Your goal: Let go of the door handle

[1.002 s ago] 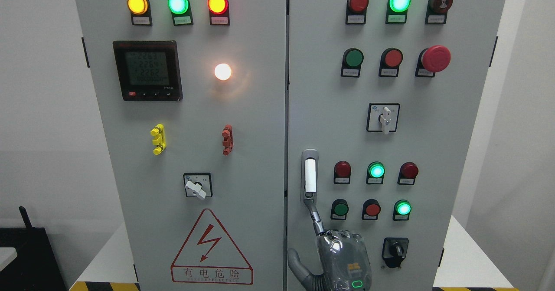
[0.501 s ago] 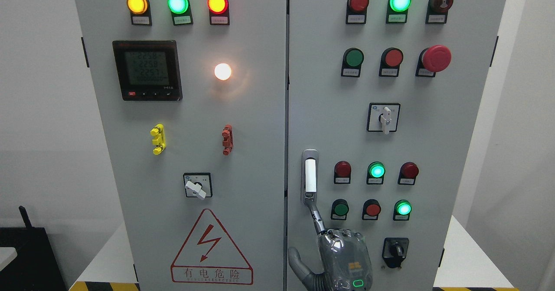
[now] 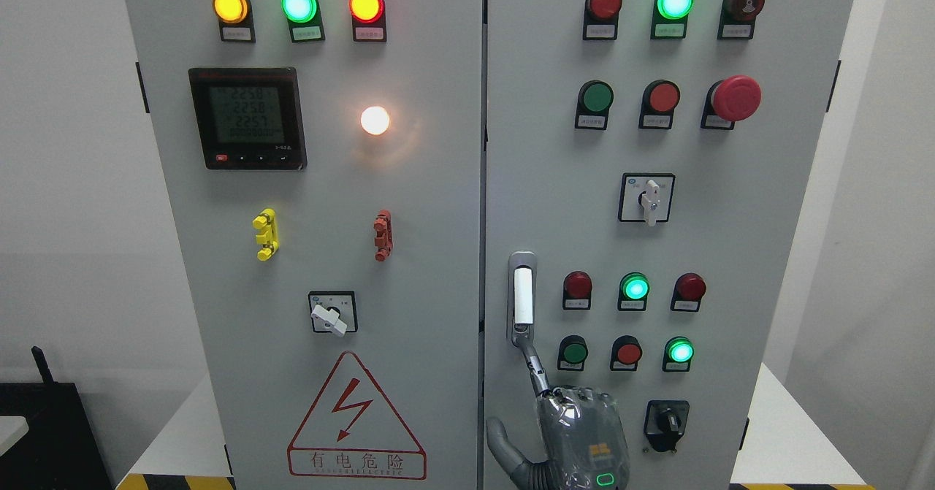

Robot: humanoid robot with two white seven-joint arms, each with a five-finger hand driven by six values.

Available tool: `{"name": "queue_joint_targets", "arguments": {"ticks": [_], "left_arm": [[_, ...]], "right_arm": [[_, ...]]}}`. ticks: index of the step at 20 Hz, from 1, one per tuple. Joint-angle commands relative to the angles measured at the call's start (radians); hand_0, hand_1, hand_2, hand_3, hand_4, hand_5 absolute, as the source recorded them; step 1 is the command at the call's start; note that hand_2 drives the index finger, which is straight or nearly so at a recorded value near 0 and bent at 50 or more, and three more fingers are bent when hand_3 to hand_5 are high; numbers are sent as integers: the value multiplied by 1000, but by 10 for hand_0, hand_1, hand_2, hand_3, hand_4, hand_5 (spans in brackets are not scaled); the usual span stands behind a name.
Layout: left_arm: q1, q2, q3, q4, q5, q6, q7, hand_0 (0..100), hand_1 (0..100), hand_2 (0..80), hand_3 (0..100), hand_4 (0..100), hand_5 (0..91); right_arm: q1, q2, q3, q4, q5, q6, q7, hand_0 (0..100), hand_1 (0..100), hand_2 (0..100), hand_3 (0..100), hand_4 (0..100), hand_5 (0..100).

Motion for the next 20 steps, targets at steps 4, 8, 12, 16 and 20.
{"name": "queue_joint_targets", "arguments": {"ticks": [4, 8, 12, 16, 20], "left_arm": [[-31, 0, -11, -8, 0, 1, 0, 120, 389, 0, 0, 0, 0], [-31, 0, -11, -9, 0, 1, 0, 120, 389, 0, 0, 0, 0], [-31, 0, -11, -8, 0, 1, 0, 120, 389, 0, 0, 0, 0], [-31, 0, -11, -8, 0, 1, 0, 120, 389, 0, 0, 0, 0], [-31, 0, -11, -8, 0, 1, 0, 120, 389, 0, 0, 0, 0]], "right_arm": [[12, -3, 0, -41, -5, -7, -28, 365, 375, 0, 1000, 1000, 1000], [60, -3, 0, -64, -49, -15, -29, 377, 378, 0, 1000, 1000, 996], [90, 4, -10, -71, -91, -50, -65, 417, 389, 228, 1000, 915, 962], [90, 4, -30, -78, -98, -73, -65, 488, 353, 578, 791, 638, 658], [83, 7, -33, -78, -97, -78, -150, 280, 524, 597, 680, 582, 589]]}}
